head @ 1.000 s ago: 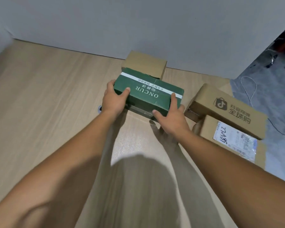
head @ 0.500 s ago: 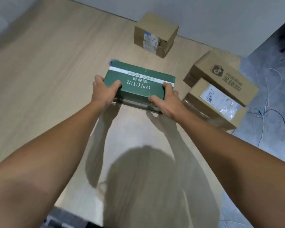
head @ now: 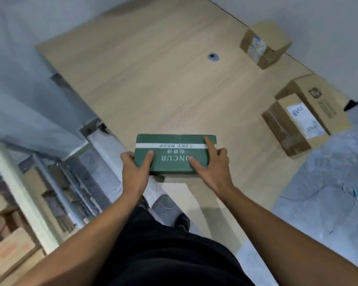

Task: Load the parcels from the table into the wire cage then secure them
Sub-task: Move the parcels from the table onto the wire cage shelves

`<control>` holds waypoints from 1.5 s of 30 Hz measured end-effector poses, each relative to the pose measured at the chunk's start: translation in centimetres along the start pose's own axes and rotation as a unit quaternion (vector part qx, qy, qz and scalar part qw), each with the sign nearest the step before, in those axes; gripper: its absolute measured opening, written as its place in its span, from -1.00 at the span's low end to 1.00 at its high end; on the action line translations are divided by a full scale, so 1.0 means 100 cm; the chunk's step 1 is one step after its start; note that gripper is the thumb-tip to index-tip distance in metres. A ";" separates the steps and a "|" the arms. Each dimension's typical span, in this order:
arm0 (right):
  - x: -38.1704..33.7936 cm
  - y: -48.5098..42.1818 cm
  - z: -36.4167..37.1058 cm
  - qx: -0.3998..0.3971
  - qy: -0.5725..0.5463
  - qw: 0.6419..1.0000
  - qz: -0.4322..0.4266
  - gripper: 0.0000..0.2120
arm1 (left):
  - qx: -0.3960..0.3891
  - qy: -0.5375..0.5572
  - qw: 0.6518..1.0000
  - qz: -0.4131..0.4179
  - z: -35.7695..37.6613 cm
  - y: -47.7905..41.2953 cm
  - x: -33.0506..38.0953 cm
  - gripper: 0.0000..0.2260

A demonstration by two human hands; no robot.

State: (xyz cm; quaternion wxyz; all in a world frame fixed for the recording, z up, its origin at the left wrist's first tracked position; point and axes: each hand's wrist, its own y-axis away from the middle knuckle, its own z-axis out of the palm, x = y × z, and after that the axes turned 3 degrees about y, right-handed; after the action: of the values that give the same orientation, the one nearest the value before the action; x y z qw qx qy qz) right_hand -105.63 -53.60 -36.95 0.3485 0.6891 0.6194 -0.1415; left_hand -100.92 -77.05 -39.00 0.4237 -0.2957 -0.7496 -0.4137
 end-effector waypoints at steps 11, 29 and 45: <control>-0.225 0.030 0.171 -0.128 0.109 0.947 -0.275 -0.17 | 0.301 0.046 0.951 -0.050 -0.229 0.025 -0.084 -0.10; -0.338 0.201 0.582 -0.544 0.385 0.506 -0.548 -0.06 | 0.648 0.328 0.579 -0.370 -0.323 0.163 -0.333 -0.45; -0.195 0.156 0.759 -0.461 0.564 0.284 -0.623 -0.19 | 0.574 0.464 0.549 -0.392 -0.224 0.087 -0.530 -0.38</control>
State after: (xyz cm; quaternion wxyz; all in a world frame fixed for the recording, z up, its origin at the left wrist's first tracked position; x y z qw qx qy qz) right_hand -76.54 -117.86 -74.38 -0.0213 -0.2711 0.8673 0.4169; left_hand -60.57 -97.21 -75.71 0.5879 0.5670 -0.5682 -0.1002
